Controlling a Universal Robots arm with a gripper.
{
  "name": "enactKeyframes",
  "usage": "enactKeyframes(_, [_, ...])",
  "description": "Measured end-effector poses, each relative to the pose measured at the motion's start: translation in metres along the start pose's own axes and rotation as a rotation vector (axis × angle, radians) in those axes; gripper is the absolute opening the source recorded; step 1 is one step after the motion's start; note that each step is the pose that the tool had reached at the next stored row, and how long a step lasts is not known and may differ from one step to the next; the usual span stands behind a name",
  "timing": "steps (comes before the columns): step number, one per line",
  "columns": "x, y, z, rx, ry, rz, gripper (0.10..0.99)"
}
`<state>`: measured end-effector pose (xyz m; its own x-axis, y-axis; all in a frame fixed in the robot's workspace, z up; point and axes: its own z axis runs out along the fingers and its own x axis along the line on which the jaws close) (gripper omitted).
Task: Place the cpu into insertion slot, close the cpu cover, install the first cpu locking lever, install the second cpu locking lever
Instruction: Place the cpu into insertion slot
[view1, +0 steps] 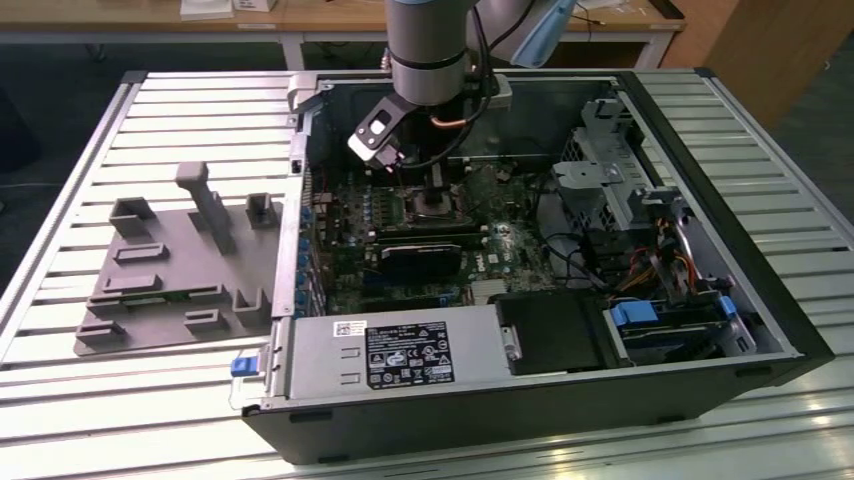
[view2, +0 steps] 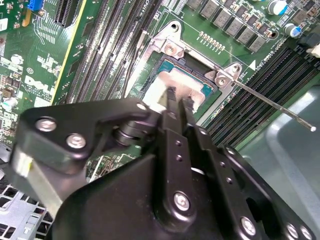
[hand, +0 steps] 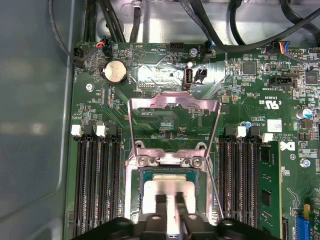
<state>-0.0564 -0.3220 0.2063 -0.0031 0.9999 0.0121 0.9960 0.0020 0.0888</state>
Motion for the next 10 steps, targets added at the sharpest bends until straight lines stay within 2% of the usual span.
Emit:
enactKeyframes(1, [0.0000, 0.0000, 0.0000, 0.000, -0.0001, 0.000, 0.180])
enactKeyframes(2, [0.0000, 0.0000, 0.0000, 0.000, -0.0001, 0.000, 0.122])
enactKeyframes(8, [0.0000, 0.0000, 0.0000, 0.000, -0.0012, 0.000, 0.102])
enactKeyframes(10, [0.0001, 0.0000, -0.0002, 0.000, -0.0130, -0.001, 0.102])
